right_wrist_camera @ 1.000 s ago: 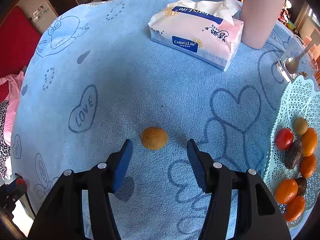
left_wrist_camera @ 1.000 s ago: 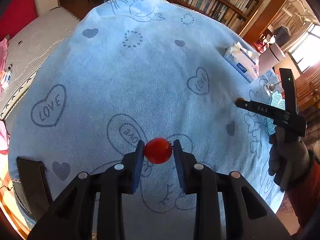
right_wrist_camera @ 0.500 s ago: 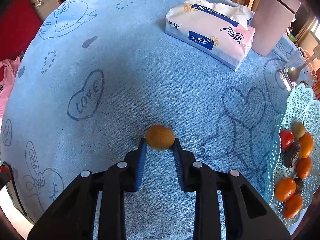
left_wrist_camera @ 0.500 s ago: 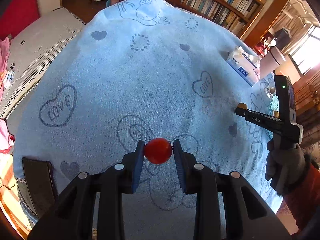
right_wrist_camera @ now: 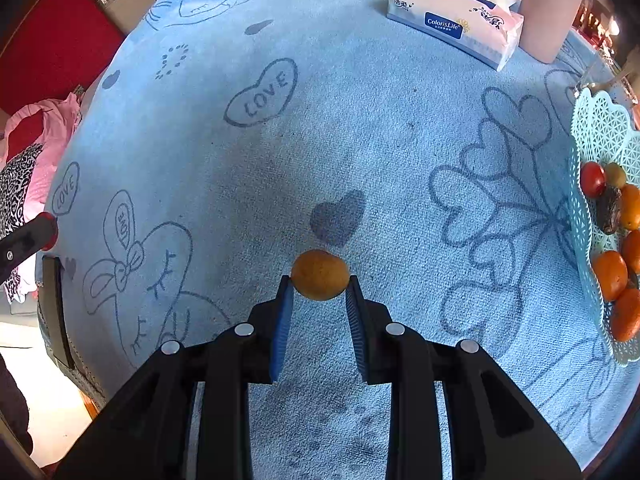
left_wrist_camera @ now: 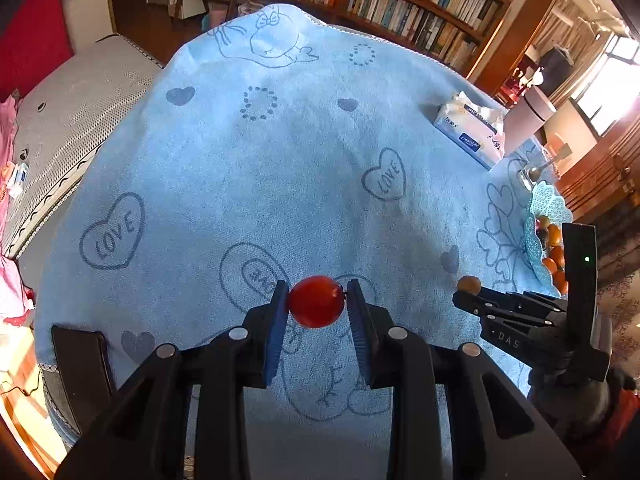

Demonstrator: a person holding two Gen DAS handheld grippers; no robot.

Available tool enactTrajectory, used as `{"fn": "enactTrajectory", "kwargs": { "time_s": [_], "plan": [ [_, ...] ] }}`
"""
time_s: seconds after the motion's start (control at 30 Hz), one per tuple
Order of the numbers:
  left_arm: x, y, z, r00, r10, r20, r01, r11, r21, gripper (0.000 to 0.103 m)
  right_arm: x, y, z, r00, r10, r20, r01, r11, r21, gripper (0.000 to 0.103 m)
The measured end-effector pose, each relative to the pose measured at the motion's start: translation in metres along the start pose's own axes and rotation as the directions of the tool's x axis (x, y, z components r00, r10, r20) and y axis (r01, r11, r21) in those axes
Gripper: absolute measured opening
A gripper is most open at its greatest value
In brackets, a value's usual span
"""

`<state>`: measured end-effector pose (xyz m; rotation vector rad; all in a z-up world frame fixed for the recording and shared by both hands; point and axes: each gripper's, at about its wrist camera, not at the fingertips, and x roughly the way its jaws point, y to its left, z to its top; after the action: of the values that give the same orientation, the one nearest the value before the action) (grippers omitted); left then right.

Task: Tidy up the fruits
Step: 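Carry the yellow fruit into the basket with the right tool while the left tool holds the tomato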

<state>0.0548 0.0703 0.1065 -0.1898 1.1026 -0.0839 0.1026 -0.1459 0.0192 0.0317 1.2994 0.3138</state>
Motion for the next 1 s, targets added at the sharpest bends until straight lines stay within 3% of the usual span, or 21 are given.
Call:
{"fn": "enactTrajectory", "kwargs": {
  "time_s": [0.4, 1.0],
  "plan": [
    [-0.007, -0.046, -0.003, 1.0, -0.024, 0.009, 0.024, 0.997, 0.077, 0.03, -0.028, -0.028, -0.056, 1.0, 0.017, -0.019, -0.016, 0.999, 0.047, 0.027],
    [-0.021, -0.13, -0.012, 0.995, -0.093, 0.032, 0.084, 0.974, 0.208, 0.03, -0.106, -0.103, -0.096, 0.994, -0.012, 0.108, -0.012, 0.976, 0.216, 0.027]
  ]
}}
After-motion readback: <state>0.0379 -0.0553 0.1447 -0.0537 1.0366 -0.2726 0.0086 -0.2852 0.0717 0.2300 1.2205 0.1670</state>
